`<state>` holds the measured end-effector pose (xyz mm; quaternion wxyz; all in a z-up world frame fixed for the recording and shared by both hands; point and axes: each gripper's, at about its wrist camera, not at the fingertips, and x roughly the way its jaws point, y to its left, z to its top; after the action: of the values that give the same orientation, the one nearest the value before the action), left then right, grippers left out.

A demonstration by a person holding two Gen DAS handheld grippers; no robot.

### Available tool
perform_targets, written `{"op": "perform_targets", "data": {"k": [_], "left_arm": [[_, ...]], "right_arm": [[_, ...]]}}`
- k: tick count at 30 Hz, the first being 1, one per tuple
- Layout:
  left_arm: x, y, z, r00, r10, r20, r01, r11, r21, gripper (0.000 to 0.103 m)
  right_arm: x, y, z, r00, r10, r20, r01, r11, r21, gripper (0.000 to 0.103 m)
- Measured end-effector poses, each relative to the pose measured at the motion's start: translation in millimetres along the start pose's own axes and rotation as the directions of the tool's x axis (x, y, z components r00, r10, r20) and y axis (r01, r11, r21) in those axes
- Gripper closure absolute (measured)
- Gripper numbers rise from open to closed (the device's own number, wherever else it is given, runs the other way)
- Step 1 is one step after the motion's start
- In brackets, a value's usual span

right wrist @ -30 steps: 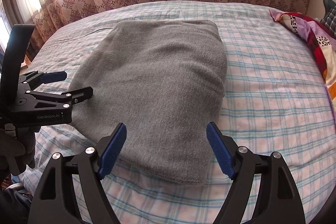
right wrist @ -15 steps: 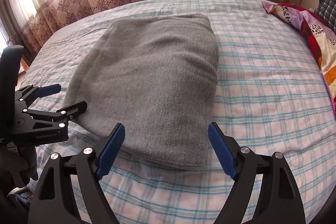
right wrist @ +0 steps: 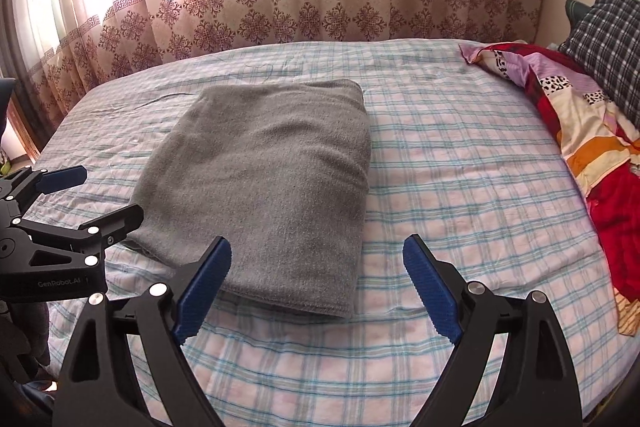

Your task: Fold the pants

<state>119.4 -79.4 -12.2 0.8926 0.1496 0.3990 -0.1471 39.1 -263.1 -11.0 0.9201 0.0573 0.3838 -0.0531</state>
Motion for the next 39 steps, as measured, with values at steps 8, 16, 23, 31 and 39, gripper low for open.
{"op": "perform_targets", "data": {"k": [8,16,23,31,39], "left_arm": [[-15.6,-3.9,5.4,0.996,0.053,0.069,-0.051,0.998,-0.03,0.003],[-5.0,2.9,4.6,1.0,0.012,0.012,-0.011,0.997,-0.071,0.003],[0.0,-7.3,3.0,0.999,0.049,0.004,-0.049,0.999,-0.02,0.003],[4.9,-7.2,3.0,0.998,0.053,-0.015,-0.053,0.998,-0.016,0.003],[6.2,-6.8,1.5,0.999,0.032,-0.008,-0.032,0.999,-0.004,0.003]], "right_arm": [[-10.0,-2.2,-1.3,0.989,-0.082,0.12,0.084,0.996,-0.004,0.011],[-0.6,8.5,-9.0,0.992,-0.075,0.101,0.08,0.995,-0.051,0.011],[2.7,7.5,-10.4,0.993,-0.08,0.088,0.084,0.996,-0.043,0.011],[3.8,6.8,-10.7,0.994,-0.078,0.082,0.082,0.996,-0.042,0.011],[5.7,6.6,-11.9,0.994,-0.08,0.071,0.083,0.996,-0.036,0.011]]}}
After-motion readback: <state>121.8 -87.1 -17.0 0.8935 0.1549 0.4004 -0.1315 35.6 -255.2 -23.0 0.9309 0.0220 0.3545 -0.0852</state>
